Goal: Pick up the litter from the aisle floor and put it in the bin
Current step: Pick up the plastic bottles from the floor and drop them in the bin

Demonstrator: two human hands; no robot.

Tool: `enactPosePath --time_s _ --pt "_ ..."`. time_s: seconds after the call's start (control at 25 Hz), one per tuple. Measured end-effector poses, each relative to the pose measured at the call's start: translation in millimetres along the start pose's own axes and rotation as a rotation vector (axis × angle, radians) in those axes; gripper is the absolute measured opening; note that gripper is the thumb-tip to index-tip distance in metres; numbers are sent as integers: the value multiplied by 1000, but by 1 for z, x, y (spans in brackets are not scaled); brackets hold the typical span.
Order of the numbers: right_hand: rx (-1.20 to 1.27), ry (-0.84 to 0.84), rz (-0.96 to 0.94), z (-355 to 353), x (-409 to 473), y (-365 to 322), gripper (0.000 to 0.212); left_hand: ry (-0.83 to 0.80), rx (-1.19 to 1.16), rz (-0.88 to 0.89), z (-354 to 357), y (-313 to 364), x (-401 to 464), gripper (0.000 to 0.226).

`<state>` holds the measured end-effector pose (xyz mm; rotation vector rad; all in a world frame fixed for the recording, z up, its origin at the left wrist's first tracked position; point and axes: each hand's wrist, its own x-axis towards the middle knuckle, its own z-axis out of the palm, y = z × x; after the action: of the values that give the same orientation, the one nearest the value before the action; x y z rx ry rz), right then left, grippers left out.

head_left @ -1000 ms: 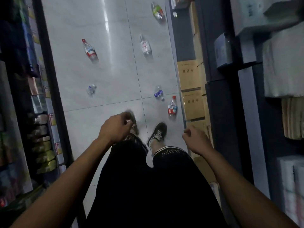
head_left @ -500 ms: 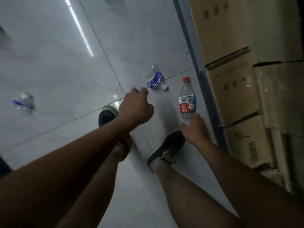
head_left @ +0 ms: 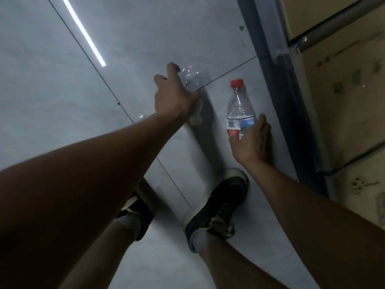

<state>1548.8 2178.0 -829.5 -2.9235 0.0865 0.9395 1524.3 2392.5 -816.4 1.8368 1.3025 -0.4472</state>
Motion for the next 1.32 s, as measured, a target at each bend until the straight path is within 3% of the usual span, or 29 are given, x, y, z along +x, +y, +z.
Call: enactPosePath --time_s 0.12,0.24,0.36,0.52,0.68,0.8,0.88,1.0,1.08,1.16,1.32 --pt "21 -145 -1 -28 -40 -9 57 -78 -30 17 -37 -15 -46 76" --pt "107 -258 93 -71 -98 -14 47 -131 -133 -15 -92 -23 -109 90" --pt "159 -323 105 -142 -175 -23 38 -92 -98 -29 -168 -11 -194 69" --pt "70 -486 60 -251 -269 -38 51 -119 -177 -24 -269 23 -316 61" --pt "16 -605 -76 -373 -355 -55 59 -177 -168 18 -368 73 -424 66" --pt "37 -655 -176 -458 -416 -65 56 -164 -154 27 -440 111 -496 63" --pt "10 -641 -234 -503 -449 -68 58 -148 -156 92 -483 131 -534 48" --pt "-48 -574 -309 -558 -493 -68 80 -146 -164 179 -531 145 -575 40" --pt "0 -507 -303 -582 -517 -64 87 -196 -115 157 -553 147 -588 54" --pt "63 -439 -278 -596 -542 -60 86 -261 14 172 -570 147 -591 69" --pt "167 -306 -125 -593 -593 -42 78 -324 276 299 -592 154 -578 42"
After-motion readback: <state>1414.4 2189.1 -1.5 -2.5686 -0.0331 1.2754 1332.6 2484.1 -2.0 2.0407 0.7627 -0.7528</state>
